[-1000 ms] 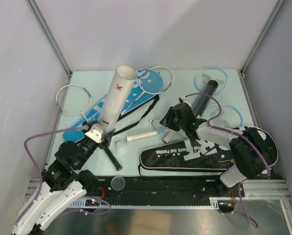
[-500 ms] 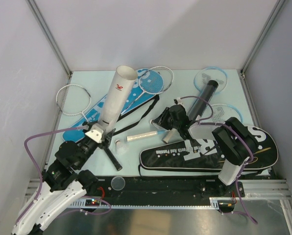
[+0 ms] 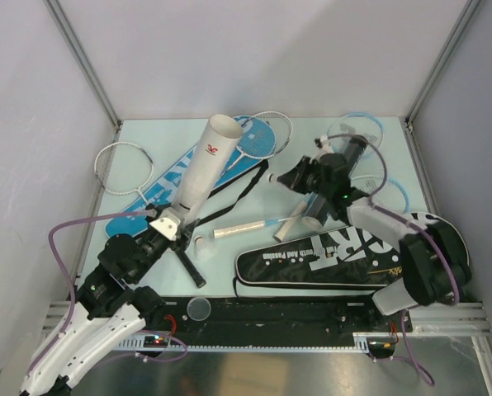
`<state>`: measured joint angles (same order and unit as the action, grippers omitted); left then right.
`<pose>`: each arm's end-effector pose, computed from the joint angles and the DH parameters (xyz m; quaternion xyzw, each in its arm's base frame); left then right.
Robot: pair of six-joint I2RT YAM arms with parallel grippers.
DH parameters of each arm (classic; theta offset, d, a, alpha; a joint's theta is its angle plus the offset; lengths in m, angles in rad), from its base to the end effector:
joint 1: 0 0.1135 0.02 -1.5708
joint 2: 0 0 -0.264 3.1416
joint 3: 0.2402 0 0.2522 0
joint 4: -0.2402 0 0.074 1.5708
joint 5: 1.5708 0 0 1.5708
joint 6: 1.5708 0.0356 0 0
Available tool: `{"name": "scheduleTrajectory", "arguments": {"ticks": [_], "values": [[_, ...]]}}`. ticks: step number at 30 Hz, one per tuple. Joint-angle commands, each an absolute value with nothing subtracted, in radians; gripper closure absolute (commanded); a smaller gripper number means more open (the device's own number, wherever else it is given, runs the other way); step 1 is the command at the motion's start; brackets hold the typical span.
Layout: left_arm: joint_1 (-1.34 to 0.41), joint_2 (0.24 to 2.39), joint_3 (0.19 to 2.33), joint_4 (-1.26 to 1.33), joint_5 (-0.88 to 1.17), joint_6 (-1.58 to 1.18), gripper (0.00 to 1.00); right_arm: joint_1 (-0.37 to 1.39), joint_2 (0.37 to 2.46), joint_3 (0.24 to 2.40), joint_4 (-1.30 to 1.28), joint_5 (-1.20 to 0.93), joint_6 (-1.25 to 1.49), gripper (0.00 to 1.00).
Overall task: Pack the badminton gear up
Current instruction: Pick up the shuttlecock at the center of the board.
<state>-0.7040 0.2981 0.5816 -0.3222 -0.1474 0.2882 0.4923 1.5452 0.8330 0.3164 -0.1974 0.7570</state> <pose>0.0759 -0.0576 0.3129 0.2972 0.6564 -0.0908 0.6875 0.2949 0.1661 0.2208 0.0552 0.8282 0.3891 0.3995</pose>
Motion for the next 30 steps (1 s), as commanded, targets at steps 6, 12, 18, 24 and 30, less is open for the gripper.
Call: {"name": "scheduleTrajectory", "arguments": {"ticks": [6,12,18,24,30], "values": [[-0.700,0.339,0.560,-0.249,-0.011,0.330,0.50,0.323,1.225,1.102,0.006,-0.595,0.313,1.00],[-0.700,0.390,0.575,-0.276,0.043,0.345,0.50,0.221,1.090,1.204,-0.066,-0.813,0.199,1.00],[-0.702,0.412,0.608,-0.341,0.087,0.368,0.49,0.134,0.984,1.224,-0.025,-1.130,0.124,1.00],[-0.706,0.426,0.666,-0.451,0.066,0.429,0.48,0.077,0.948,1.236,0.059,-1.266,0.197,1.00],[-0.707,0.453,0.719,-0.533,0.022,0.500,0.48,0.079,0.943,1.254,0.034,-1.280,0.189,1.00]]}}
